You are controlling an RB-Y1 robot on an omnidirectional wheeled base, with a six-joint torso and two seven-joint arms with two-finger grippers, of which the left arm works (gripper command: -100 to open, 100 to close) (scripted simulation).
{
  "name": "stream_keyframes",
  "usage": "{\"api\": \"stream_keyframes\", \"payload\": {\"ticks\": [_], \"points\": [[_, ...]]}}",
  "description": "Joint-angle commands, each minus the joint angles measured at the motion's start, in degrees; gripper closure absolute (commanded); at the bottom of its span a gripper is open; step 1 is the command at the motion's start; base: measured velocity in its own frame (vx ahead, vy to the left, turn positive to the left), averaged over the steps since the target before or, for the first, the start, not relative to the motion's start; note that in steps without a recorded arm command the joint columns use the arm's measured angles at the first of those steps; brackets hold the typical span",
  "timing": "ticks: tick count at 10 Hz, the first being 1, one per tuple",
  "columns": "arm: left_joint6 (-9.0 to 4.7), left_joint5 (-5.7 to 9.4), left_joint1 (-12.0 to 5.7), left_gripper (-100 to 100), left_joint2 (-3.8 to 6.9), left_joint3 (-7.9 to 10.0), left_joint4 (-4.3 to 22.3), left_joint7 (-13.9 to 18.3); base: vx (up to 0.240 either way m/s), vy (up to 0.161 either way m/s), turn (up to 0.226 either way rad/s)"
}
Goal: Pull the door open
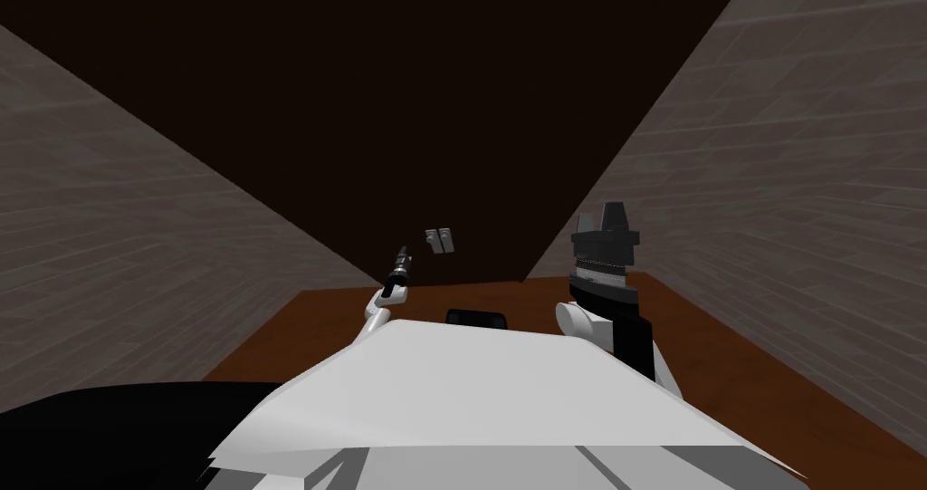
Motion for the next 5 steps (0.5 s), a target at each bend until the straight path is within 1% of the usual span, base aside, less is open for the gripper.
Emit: {"api": "stream_keyframes", "payload": {"ticks": [1,3,4,5], "points": [[-0.19,-0.15,-1.17,-100,-0.62,-0.95,-0.1,-0.01,0.206,-0.066,-0.138],[-0.42,-0.44,-2.71,-100,-1.83,-2.66,-0.75,-0.04,0.214,-0.096,-0.199],[0.49,-0.23,-1.39,-100,-1.17,-2.21,-2.2,0.26,0.107,-0.04,-0.027],[0.49,-0.23,-1.39,100,-1.17,-2.21,-2.2,0.26,-0.016,0.003,0.028]]}}
